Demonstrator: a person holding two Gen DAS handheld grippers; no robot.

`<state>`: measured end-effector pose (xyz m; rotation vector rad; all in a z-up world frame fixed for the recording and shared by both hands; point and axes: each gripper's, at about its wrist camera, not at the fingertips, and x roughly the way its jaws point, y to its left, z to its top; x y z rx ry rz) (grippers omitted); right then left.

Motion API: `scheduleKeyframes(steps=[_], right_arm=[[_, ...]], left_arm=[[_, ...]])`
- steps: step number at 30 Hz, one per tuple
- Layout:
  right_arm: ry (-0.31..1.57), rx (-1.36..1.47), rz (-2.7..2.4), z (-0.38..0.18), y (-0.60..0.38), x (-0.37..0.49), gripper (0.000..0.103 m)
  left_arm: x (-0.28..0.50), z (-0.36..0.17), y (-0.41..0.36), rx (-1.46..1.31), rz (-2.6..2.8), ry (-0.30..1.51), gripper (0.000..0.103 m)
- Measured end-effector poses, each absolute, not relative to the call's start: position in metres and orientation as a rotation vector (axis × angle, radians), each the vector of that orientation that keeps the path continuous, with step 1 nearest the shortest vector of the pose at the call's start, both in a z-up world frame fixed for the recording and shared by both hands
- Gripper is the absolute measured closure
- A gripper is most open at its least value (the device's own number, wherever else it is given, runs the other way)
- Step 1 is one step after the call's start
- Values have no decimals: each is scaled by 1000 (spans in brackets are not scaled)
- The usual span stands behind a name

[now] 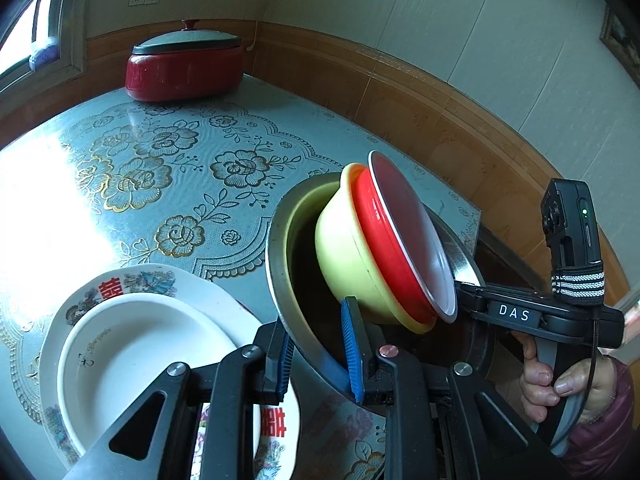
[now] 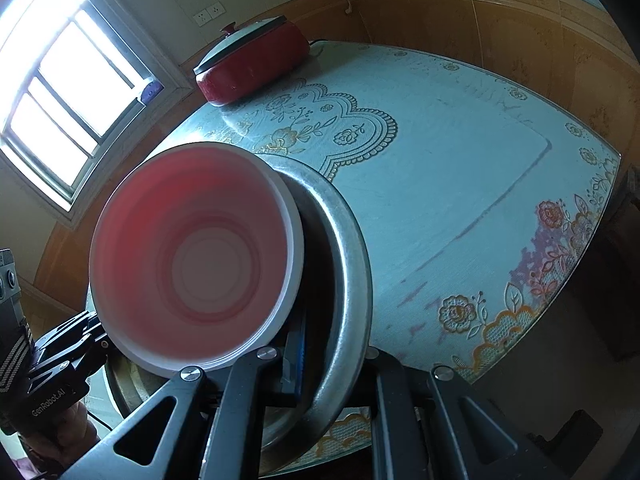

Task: Organize plates and bowls
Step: 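Lift the steel bowl with its nested bowls over the white plate stack, then lower the steel bowl onto the white plate stack with both tools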

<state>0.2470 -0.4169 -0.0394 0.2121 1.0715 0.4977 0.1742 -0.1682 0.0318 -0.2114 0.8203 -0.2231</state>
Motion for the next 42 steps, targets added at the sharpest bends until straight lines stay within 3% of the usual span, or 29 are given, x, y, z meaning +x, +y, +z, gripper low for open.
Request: scheduleKeyframes(steps=[26, 42], right_arm=[[1077, 64, 856, -19, -265, 232, 93], [1140, -38, 915, -48, -243, 225, 91]], left_arm=[[85, 46, -37, -398, 82, 738, 84], [72, 7, -30, -501, 158, 812, 85]])
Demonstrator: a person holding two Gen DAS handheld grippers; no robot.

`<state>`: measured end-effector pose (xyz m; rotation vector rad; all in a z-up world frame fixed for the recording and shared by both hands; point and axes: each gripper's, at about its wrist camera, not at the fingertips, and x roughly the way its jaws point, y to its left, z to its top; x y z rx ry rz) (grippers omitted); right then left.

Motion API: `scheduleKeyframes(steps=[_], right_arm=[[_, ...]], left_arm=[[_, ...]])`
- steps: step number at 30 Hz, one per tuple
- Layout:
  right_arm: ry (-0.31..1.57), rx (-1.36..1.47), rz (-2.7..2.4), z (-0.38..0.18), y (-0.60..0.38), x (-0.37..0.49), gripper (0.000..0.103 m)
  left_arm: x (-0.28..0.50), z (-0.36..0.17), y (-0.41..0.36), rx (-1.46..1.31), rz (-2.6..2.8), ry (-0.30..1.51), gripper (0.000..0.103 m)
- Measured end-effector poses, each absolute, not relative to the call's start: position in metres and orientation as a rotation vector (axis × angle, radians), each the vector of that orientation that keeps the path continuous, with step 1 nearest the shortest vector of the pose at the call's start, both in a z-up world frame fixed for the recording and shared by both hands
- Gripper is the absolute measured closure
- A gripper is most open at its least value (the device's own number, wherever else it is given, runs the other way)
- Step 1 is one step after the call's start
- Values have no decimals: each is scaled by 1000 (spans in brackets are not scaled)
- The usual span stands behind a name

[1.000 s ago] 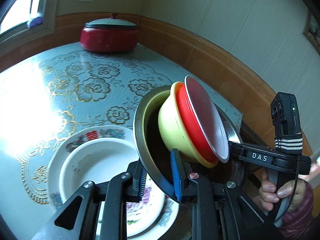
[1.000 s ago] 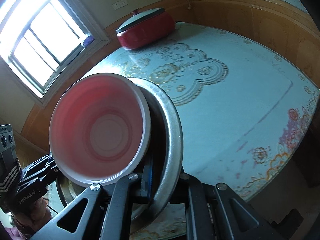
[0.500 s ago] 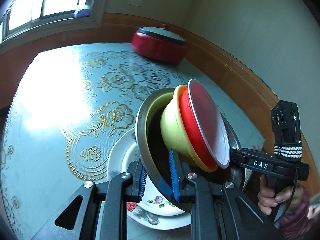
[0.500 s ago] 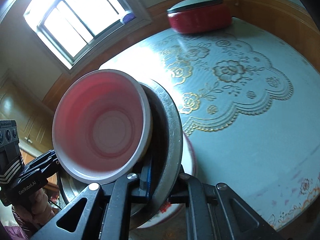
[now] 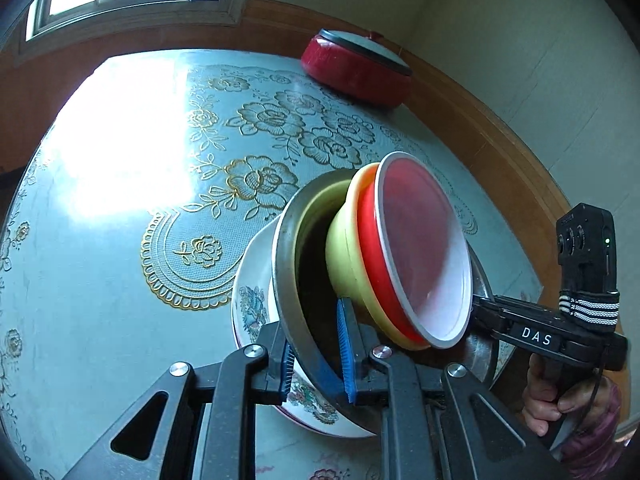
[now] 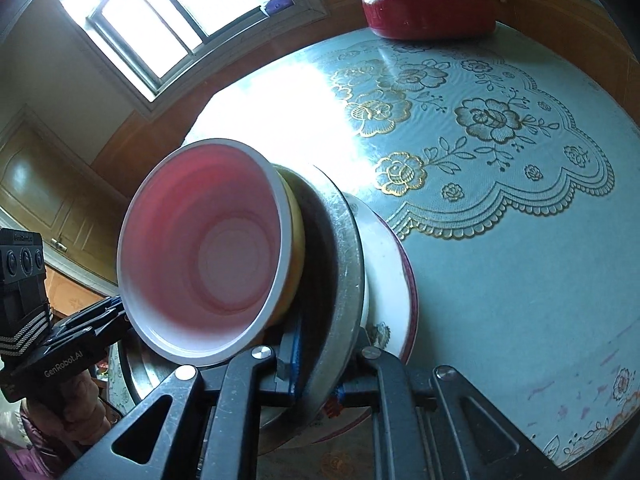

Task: Organize plates and bowls
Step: 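Lower the steel bowl onto the white plate stack with both tools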

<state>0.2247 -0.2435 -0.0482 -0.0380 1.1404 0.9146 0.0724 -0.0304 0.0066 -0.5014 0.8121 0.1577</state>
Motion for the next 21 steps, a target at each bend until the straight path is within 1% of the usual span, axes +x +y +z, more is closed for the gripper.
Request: scheduleKeyframes(steps=[7, 11, 21], right_arm=[[1150, -4, 816, -61, -240, 211, 92], [1134, 1, 762, -59, -239, 202, 92], [1122, 26, 661, -50, -236, 180, 92]], left_arm=[[78, -3, -22, -450, 105, 847, 84], [77, -3, -22, -424, 59, 847, 82], [72, -2, -19, -394, 4, 848, 81]])
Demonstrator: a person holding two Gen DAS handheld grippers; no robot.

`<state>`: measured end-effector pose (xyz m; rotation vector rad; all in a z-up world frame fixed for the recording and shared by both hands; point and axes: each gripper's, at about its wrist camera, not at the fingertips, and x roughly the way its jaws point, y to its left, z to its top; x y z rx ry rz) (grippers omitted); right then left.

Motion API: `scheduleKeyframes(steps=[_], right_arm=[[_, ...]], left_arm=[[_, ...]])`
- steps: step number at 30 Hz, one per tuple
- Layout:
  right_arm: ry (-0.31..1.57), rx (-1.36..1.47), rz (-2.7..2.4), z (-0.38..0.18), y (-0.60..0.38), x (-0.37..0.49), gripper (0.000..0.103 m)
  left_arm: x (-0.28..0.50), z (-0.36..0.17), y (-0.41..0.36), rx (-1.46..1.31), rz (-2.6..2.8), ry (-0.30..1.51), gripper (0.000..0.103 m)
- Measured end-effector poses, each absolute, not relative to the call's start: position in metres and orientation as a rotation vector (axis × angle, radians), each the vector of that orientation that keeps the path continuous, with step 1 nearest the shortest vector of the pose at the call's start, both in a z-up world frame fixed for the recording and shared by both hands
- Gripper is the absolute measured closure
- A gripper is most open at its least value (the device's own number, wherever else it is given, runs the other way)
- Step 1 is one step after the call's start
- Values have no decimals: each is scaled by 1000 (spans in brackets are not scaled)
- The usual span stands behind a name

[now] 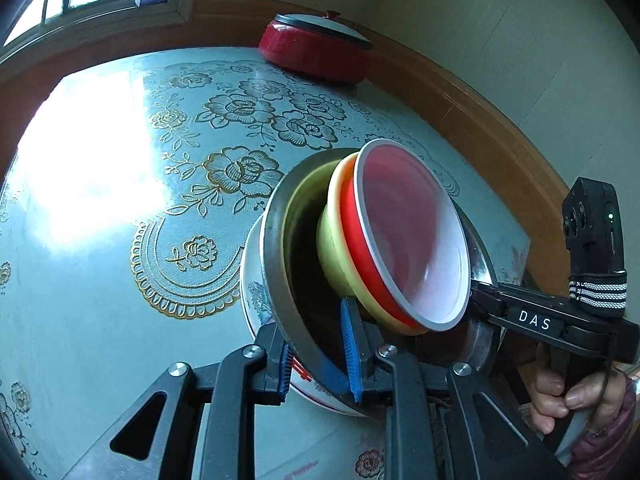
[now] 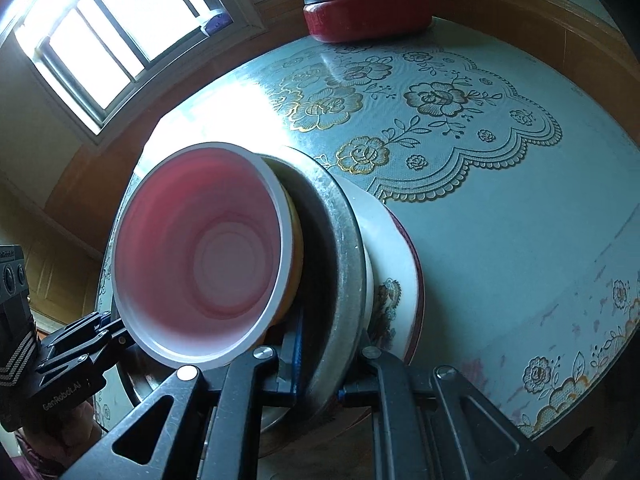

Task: Organize plates and bowls
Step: 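Lower the steel bowl onto the white plate stack with both tools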

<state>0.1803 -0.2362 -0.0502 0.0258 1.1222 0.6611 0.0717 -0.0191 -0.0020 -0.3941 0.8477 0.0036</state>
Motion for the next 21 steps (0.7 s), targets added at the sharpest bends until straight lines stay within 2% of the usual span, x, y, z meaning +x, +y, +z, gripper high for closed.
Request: scheduleKeyframes(steps=[21], right_arm=[[1113, 74, 580, -43, -234, 162, 91]], left_arm=[[70, 0, -18, -348, -35, 829, 80]])
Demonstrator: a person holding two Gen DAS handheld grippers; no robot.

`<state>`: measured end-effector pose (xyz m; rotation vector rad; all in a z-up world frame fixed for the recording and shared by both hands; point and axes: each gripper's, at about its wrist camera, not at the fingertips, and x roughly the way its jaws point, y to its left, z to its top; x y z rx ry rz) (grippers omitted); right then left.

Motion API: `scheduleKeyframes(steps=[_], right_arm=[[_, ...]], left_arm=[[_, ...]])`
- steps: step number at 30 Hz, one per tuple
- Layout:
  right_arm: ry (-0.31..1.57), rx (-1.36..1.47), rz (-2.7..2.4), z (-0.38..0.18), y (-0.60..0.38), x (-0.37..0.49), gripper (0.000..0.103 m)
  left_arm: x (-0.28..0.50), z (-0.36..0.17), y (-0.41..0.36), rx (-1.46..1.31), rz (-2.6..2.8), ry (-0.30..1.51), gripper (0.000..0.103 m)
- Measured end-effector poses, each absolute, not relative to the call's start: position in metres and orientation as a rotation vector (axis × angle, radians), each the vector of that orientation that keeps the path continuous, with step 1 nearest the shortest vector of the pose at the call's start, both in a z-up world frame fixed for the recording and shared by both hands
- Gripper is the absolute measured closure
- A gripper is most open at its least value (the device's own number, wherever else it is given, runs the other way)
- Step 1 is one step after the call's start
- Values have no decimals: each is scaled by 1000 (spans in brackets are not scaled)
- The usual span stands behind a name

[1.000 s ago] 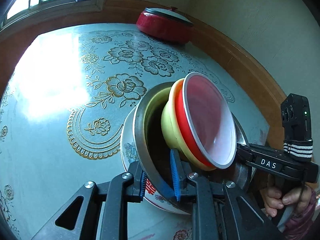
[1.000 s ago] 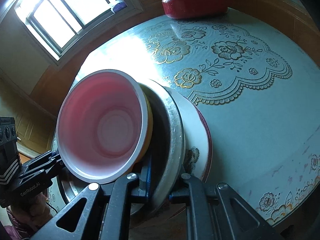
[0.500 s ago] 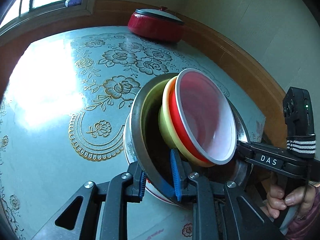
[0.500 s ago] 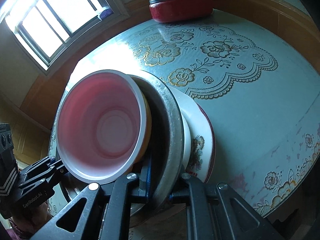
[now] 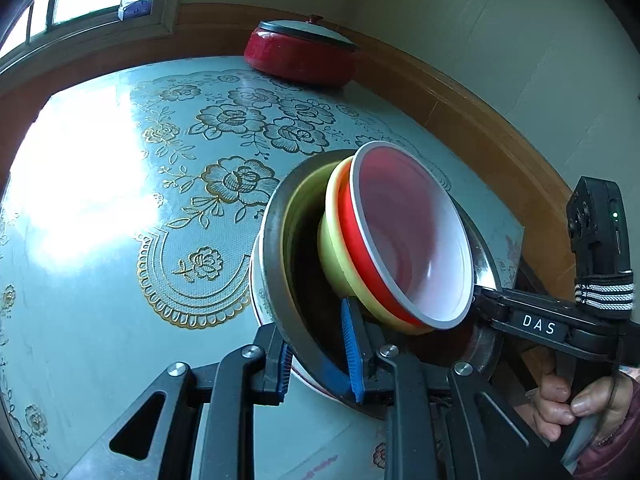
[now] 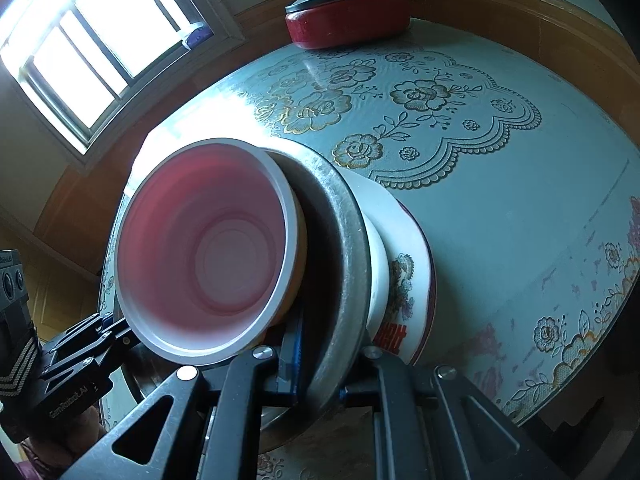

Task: Organize plates and bowls
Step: 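Lower the steel bowl onto the white plate stack with both tools, then open both tools and release the steel bowl on the plates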

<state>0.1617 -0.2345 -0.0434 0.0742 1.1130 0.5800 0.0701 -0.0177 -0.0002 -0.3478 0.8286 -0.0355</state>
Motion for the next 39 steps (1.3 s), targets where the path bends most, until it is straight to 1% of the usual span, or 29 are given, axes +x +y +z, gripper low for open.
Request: scheduleKeyframes(steps=[8, 10, 14, 18, 27, 33, 35, 39], right_arm=[[1109, 96, 557, -40, -236, 154, 89], [1112, 104, 555, -39, -237, 154, 88], [1103, 125, 554, -36, -239, 152, 82], [1110, 166, 543, -39, -246, 152, 80], [1070, 207, 523, -35, -260, 146, 79], [1020, 99, 501, -38, -247, 149, 84], [1025, 56, 480, -46, -243, 151, 84], [1033, 104, 492, -48, -250, 154, 84]], left_arm=[[71, -1, -18, -344, -55, 832, 80], [73, -1, -15, -357, -68, 841, 80], [82, 0, -2, -397, -103, 851, 79], [87, 6, 0, -372, -114, 847, 79], [88, 6, -4, -335, -95, 838, 79], [90, -5, -4, -308, -51, 865, 81], [88, -5, -4, -322, -72, 856, 82], [86, -2, -4, -308, -62, 849, 82]])
